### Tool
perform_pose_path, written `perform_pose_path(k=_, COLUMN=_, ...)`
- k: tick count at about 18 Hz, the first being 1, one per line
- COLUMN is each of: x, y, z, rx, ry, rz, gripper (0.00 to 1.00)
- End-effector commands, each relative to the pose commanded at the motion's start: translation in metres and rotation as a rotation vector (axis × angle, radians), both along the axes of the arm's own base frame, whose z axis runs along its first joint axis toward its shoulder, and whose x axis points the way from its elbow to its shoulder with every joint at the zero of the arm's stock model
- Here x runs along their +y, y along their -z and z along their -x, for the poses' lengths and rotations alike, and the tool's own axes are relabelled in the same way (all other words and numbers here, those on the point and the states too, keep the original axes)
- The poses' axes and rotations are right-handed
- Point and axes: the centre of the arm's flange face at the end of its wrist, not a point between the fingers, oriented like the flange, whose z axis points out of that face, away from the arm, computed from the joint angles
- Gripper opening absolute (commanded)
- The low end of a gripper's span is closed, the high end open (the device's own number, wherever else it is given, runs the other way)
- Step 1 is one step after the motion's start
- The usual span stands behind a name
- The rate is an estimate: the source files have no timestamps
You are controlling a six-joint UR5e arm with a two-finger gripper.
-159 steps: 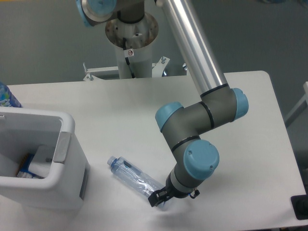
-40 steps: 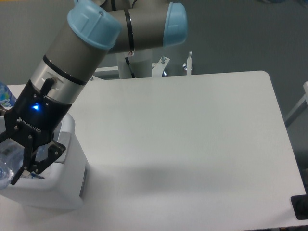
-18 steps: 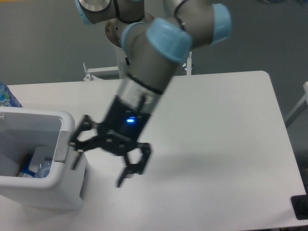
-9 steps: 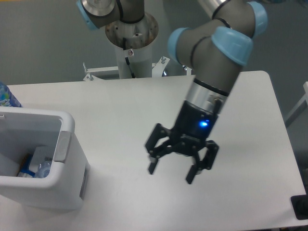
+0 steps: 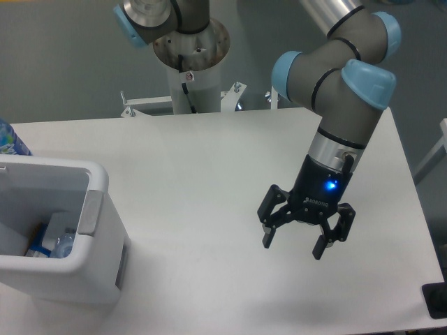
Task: Place the trash in the trash can
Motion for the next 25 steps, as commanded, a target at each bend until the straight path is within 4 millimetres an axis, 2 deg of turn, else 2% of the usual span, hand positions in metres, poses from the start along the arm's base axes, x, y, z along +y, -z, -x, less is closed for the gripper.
perform_pose_path(k=7, x=0.002, y=0.014, z=-0.009, rx=0.148, ry=0.125, rz=0.250, gripper=1.00)
perform_pose_path(k=10, x=-0.005, y=0.022, z=-0.009, rx=0.211, ry=0.129, rz=0.387, gripper=1.00)
perform_pose_path(k=12, x=0.004, y=0.026, z=-0.017, rx=0.254, ry=0.161, rz=0.488, gripper=1.00)
perform_pose_path(k=13, x=0.004, y=0.027, z=-0.014, rx=0.270, ry=0.159, rz=0.520, gripper=1.00)
perform_pose_path(k=15, x=0.006, y=0.027, z=-0.012, rx=0.278, ry=0.177, rz=0.545, gripper=1.00)
perform_pose_path(k=19, x=0.006, y=0.027, z=-0.013, rx=0.297, ry=0.359, rz=0.605, gripper=1.00)
perform_pose_path(k=25, x=-0.001, y=0.026, z=-0.015, rx=0.284, ry=0.380, rz=0.668, gripper=1.00)
